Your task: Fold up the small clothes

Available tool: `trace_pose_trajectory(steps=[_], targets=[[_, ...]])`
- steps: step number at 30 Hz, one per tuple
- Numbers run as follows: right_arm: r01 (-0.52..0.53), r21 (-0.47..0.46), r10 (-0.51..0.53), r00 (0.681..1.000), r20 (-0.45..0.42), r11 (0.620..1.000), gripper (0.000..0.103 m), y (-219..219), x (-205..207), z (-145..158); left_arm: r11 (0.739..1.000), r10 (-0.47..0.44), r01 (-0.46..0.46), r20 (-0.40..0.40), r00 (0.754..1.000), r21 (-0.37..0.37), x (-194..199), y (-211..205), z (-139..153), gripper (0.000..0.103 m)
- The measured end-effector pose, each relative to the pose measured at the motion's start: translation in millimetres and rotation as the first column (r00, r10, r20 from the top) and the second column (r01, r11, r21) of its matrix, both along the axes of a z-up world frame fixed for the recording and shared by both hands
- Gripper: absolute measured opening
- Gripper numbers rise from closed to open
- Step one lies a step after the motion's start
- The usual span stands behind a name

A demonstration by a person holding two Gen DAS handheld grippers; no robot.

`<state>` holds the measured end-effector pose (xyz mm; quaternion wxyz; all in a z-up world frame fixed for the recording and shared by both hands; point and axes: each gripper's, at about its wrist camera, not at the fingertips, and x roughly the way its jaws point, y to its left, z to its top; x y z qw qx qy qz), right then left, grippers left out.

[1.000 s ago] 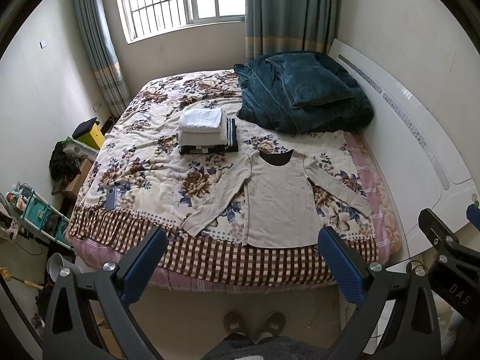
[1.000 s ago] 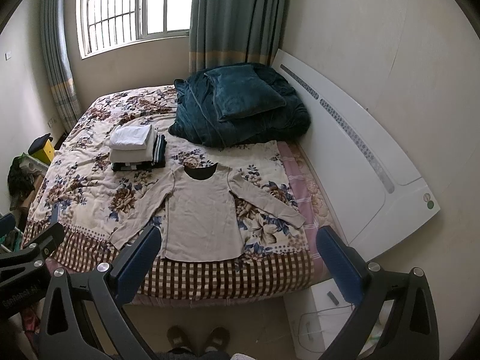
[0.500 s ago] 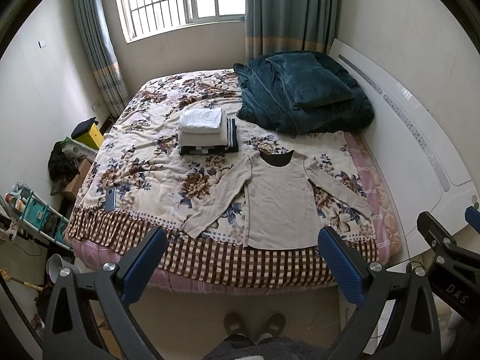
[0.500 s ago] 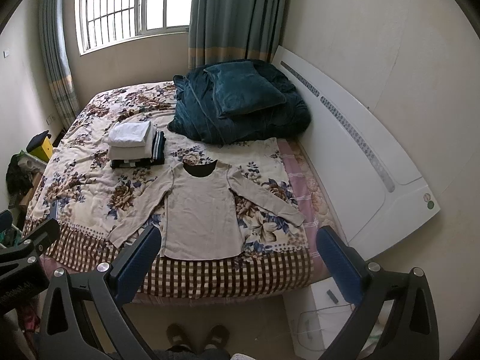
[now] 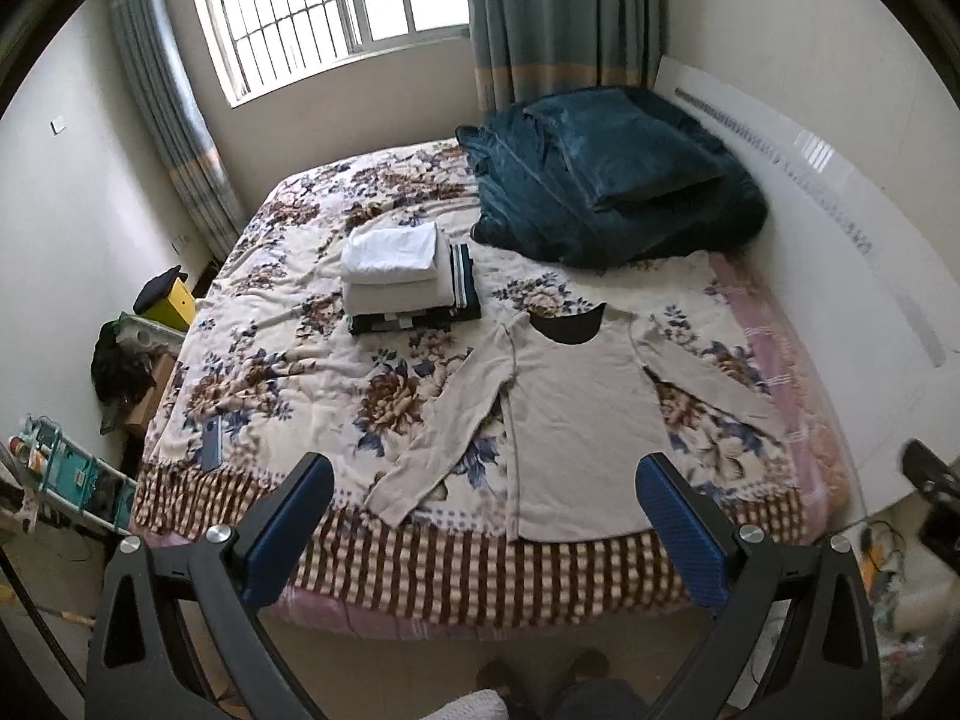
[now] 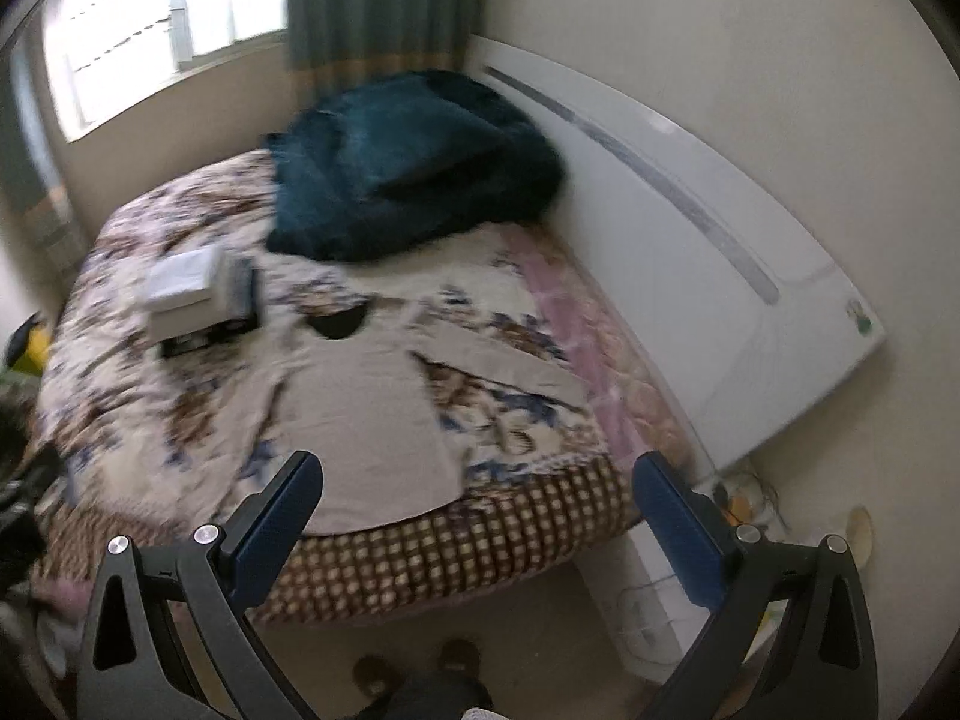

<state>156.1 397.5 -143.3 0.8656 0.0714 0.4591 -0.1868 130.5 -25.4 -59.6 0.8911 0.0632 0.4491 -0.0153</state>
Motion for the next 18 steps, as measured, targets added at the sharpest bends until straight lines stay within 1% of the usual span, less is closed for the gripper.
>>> trace_pose_trajectory(steps=[2, 3, 4, 5, 7, 9, 11, 13, 14, 15, 16, 18], targets=[[0.064, -0.002, -0.064, 0.998, -0.024, 0.998, 0.103, -24.8, 20.5, -31.3, 1.0, 0.011, -0.011, -0.016, 1.0, 0.006, 21.4, -5.4, -22.9, 0.103], [0.1, -0.001, -0.1, 0.994, -0.046, 0.995, 0.103, -40.9, 30.9, -51.6, 1.0, 0.02, -0.02, -0.038, 0.999, 0.02, 41.8, -15.7, -42.2, 0.103], [0.124, 0.008, -0.123, 0.991, -0.061, 0.992, 0.103, -57.1, 46.7, -67.4, 0.999, 0.024, -0.023, -0.052, 0.998, 0.026, 52.8, -22.0, -55.3, 0.103], [0.15, 0.018, -0.148, 0.986, -0.07, 0.989, 0.103, -72.6, 59.0, -86.0, 0.999, 0.032, -0.029, -0.081, 0.996, 0.036, 70.1, -31.6, -74.6, 0.103], [0.205, 0.035, -0.2, 0.974, -0.11, 0.978, 0.103, -106.4, 88.5, -127.7, 0.999, 0.041, -0.038, -0.141, 0.989, 0.029, 101.5, -47.4, -109.3, 0.103], [0.258, 0.071, -0.246, 0.958, -0.146, 0.963, 0.103, -141.9, 116.2, -173.8, 0.998, 0.052, -0.045, -0.18, 0.982, 0.047, 128.1, -66.5, -143.0, 0.103], [0.292, 0.115, -0.27, 0.947, -0.173, 0.95, 0.103, -170.5, 144.0, -215.6, 0.996, 0.061, -0.046, -0.194, 0.979, 0.081, 153.1, -87.6, -175.6, 0.103], [0.33, 0.135, -0.298, 0.931, -0.213, 0.934, 0.103, -203.6, 171.0, -264.9, 0.994, 0.068, -0.047, -0.209, 0.976, 0.102, 175.3, -103.1, -204.8, 0.103], [0.344, 0.145, -0.307, 0.925, -0.225, 0.928, 0.103, -216.5, 182.7, -285.1, 0.993, 0.07, -0.045, -0.23, 0.971, 0.11, 187.9, -112.2, -226.0, 0.103], [0.367, 0.155, -0.324, 0.914, -0.245, 0.917, 0.103, -233.8, 195.5, -313.2, 0.992, 0.076, -0.047, -0.249, 0.965, 0.12, 196.3, -115.3, -239.1, 0.103], [0.382, 0.165, -0.333, 0.906, -0.261, 0.909, 0.103, -243.4, 204.1, -331.9, 0.989, 0.095, -0.057, -0.284, 0.954, 0.139, 209.1, -121.9, -263.6, 0.103], [0.424, 0.199, -0.359, 0.886, -0.293, 0.884, 0.103, -268.8, 223.5, -381.6, 0.986, 0.116, -0.07, -0.325, 0.938, 0.151, 223.3, -130.3, -296.5, 0.103]])
